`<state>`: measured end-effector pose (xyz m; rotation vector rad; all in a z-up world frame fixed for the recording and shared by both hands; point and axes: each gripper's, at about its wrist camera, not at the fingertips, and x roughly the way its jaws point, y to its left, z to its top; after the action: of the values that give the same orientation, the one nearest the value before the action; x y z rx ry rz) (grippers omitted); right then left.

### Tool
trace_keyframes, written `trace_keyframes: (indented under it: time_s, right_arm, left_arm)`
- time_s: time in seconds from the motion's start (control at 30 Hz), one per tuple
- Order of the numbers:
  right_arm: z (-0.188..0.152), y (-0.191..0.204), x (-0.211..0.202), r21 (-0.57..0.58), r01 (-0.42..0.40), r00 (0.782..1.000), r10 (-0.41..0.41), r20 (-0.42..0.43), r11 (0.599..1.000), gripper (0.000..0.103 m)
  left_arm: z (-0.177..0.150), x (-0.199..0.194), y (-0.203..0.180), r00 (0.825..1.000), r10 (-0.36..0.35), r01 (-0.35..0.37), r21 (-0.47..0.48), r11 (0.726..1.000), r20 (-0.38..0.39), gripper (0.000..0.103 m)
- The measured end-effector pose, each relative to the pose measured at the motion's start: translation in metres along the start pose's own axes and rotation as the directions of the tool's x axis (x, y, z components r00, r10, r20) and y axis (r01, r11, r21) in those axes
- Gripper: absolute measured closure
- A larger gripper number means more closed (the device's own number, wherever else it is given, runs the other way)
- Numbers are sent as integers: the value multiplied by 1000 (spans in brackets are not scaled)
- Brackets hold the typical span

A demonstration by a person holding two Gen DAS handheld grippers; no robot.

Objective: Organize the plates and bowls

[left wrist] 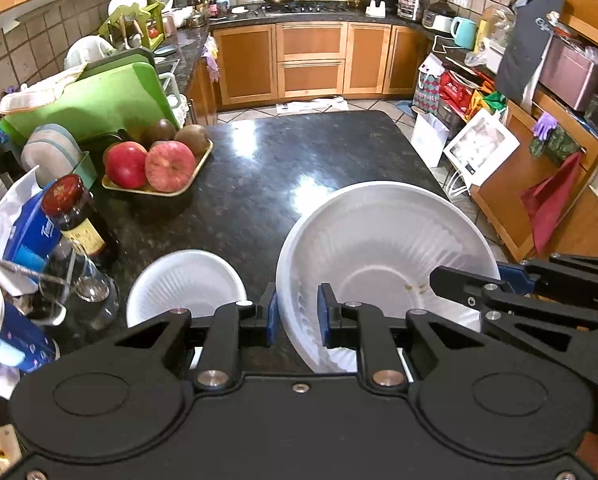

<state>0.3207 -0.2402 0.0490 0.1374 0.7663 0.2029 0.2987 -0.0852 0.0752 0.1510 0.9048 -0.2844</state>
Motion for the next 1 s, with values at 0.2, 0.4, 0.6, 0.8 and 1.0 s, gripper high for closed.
trace_keyframes:
  time_s: [0.2, 0.4, 0.6, 0.8, 1.0]
  right_arm:
    - [-27, -13, -12, -11, -2, 1000, 2, 11, 1000, 83]
    - [-48, -23, -14, -10, -10, 1000, 10, 26, 1000, 83]
    - [-63, -37, -6, 25, -52, 999, 52, -15, 998, 83]
    - [-74, -44, 0, 53, -58, 998, 60, -30, 997, 83]
    - [-81, -44, 0, 33, -46, 999, 46, -20, 998, 83]
  left_arm:
    - [-21, 1, -22, 1000, 18, -18, 14, 1000, -6, 78]
    - [-41, 15, -36, 999, 23, -24, -15, 1000, -49, 77]
    - [-57, 20, -41, 997, 23, -28, -58, 998, -77, 78]
    - [-71, 16, -52, 998, 49, -51, -58, 997, -45, 78]
    - [-77, 23, -56, 997, 44, -48, -69, 996, -59, 78]
